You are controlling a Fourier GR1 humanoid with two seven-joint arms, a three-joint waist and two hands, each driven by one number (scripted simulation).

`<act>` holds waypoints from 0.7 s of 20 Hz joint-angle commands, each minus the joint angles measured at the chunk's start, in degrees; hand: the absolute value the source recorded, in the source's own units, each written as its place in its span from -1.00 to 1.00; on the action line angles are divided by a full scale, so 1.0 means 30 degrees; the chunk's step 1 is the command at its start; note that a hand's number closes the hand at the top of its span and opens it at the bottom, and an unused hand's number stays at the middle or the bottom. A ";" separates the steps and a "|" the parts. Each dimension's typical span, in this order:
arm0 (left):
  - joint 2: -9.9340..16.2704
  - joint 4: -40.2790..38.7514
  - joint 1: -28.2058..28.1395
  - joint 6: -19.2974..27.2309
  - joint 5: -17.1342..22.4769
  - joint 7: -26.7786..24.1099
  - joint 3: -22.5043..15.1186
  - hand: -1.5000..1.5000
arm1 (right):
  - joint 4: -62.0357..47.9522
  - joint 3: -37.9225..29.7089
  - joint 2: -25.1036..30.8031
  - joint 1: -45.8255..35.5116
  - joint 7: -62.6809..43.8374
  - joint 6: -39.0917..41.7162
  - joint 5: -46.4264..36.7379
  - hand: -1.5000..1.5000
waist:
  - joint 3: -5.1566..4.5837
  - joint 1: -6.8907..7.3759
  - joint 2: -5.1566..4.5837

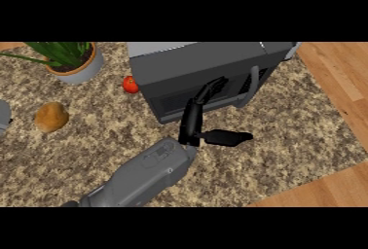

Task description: Pick up the milk, place it into the microwave and close the microwave

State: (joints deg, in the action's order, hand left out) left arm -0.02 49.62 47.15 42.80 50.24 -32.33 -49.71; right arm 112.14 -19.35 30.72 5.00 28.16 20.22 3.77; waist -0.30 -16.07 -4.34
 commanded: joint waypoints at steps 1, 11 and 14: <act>0.0005 -0.1079 0.1233 0.0618 0.0834 -0.0193 0.0946 -1.00 | -0.0195 -0.0199 0.0335 -0.0649 -0.0157 -0.0055 0.0028 1.00 | 0.0011 -0.0201 -0.0179; 0.0005 -0.1534 0.1496 0.0189 0.2022 -0.1094 0.0571 -1.00 | -0.0803 0.0094 0.0616 -0.1931 -0.0602 -0.0262 -0.0246 1.00 | 0.0018 -0.0153 -0.0414; 0.0005 -0.1236 0.1443 0.0143 0.2114 -0.1326 0.0330 -1.00 | -0.2131 0.1538 -0.1928 -0.1700 -0.0927 0.0894 0.3659 -1.00 | 0.0214 0.0059 -0.0575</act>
State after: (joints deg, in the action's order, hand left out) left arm -0.02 48.83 48.46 42.69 54.94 -36.90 -50.94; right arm 108.45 -17.60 29.37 0.05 26.35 20.74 7.65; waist 0.07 -15.98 -5.32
